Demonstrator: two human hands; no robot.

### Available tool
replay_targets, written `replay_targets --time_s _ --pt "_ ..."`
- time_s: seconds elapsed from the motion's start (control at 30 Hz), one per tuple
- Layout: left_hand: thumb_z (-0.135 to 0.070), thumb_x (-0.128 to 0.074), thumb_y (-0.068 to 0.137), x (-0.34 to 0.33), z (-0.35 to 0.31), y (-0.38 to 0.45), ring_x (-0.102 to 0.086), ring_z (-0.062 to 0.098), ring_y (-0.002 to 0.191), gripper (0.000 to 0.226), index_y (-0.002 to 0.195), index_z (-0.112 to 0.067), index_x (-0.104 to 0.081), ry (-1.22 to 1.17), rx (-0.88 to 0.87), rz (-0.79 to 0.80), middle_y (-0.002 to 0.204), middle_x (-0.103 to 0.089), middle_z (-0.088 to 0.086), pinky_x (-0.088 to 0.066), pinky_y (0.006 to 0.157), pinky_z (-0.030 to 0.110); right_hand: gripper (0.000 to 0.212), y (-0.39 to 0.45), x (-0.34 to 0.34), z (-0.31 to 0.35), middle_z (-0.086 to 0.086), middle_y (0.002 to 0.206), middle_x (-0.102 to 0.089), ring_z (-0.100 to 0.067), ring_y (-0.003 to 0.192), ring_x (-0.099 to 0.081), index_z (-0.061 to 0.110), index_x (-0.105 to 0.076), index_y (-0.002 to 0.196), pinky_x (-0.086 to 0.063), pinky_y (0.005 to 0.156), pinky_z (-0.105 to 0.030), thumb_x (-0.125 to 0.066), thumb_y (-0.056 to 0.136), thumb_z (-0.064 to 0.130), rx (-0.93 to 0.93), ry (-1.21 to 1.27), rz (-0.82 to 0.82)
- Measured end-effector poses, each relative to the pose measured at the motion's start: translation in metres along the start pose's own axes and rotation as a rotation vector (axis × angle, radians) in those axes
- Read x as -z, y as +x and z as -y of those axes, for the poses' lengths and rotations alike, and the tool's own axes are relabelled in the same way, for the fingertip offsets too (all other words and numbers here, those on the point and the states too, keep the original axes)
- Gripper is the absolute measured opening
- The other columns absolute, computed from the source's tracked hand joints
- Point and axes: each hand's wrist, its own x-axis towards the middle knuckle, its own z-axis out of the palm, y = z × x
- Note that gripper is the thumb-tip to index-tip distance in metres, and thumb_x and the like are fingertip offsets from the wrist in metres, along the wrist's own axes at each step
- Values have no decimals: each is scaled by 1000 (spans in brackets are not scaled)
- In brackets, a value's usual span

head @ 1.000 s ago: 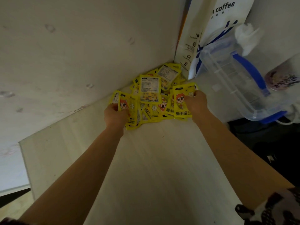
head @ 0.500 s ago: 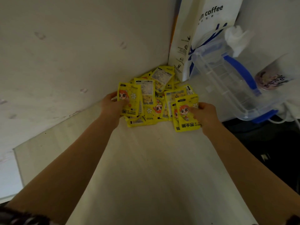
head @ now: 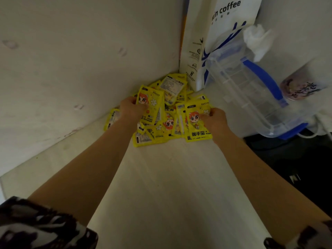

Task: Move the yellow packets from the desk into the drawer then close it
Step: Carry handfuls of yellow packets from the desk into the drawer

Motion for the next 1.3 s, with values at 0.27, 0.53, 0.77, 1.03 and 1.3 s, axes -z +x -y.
replay_targets --time_s 0.27,0.53,0.77,1.03,1.3 --pt "-13 -69 82 -1 4 -7 -67 22 78 16 98 -15 -67 21 -25 -26 75 -68 1 -56 77 41 22 -6 -5 -5 -8 94 -64 -23 85 -59 5 -64 103 -51 85 -41 -64 84 17 22 -28 -31" --pt "-8 -70 80 10 15 -39 -69 29 86 22 101 -14 -66 -44 -67 -53 97 -69 10 -58 74 45 13 -36 8 -18 -7 98 -59 -23 89 -58 9 -54 99 -46 73 -32 -59 89 17 47 12 -83" --pt "-10 -68 83 33 65 -99 -66 28 82 18 100 -12 -63 -105 -15 0 96 -66 12 -58 76 51 18 -87 29 -47 -10 107 -63 -26 95 -63 13 -55 103 -54 85 -43 -60 88 22 -10 67 -75" --pt "-7 -65 88 58 120 -174 -66 27 80 15 102 -7 -60 -237 128 95 95 -67 14 -56 69 41 16 -176 48 -95 -9 105 -64 -23 91 -64 13 -56 106 -54 75 -35 -57 92 21 -98 142 -58" --pt "-7 -62 89 92 172 -231 -65 26 77 15 103 -5 -60 -224 200 197 92 -67 13 -54 62 36 5 -275 36 -144 -4 92 -64 -20 80 -64 15 -56 99 -55 72 -35 -56 93 15 -188 272 -121"
